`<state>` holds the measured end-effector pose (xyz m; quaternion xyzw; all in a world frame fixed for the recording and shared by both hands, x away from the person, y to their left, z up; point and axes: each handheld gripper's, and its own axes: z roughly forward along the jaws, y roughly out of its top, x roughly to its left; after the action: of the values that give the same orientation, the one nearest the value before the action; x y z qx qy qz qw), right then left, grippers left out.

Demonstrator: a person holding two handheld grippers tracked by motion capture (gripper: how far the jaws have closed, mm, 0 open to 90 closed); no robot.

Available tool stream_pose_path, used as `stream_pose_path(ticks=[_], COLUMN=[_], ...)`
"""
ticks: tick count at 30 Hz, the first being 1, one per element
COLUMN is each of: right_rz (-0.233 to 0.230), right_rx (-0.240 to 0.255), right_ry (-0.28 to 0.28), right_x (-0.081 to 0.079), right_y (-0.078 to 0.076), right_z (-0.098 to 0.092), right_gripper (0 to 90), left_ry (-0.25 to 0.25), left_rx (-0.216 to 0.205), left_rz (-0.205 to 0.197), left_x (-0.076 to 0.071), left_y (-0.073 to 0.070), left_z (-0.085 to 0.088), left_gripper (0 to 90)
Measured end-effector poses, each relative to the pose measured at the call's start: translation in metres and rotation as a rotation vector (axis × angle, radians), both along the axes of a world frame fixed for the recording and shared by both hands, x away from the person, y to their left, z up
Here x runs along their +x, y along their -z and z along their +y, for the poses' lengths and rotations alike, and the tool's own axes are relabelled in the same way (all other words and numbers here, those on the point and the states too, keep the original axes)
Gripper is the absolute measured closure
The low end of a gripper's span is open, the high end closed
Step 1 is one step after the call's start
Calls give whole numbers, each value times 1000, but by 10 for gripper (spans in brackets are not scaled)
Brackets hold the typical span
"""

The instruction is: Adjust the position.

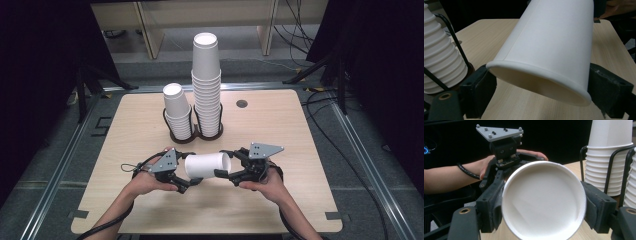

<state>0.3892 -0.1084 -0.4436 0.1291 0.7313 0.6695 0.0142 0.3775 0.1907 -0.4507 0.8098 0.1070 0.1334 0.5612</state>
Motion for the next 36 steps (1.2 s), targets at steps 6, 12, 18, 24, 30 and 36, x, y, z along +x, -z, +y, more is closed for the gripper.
stream_pose_path(ticks=[6,12,18,24,30,36], right_rz=[2,14,35,14,6,37], right_rx=[2,3,-7,0,0,-25], right_ry=[-5,-13,-5,9,16,11], right_x=[1,1,0,1,1,1], right_y=[0,0,1,1,0,1], right_z=[-1,0,-1,-1,-2,-3], right_gripper=[269,268,263,259,257,253], left_ry=[8,9,15,25,22,35], left_rx=[24,29,34,38,58,76], left_rz=[-9,-9,-16,7,-2,4], left_x=[0,0,0,1,1,1], left_y=[-2,-3,-3,-4,-6,-8], left_z=[1,1,2,1,2,3], left_gripper=[166,175,193,222,224,240])
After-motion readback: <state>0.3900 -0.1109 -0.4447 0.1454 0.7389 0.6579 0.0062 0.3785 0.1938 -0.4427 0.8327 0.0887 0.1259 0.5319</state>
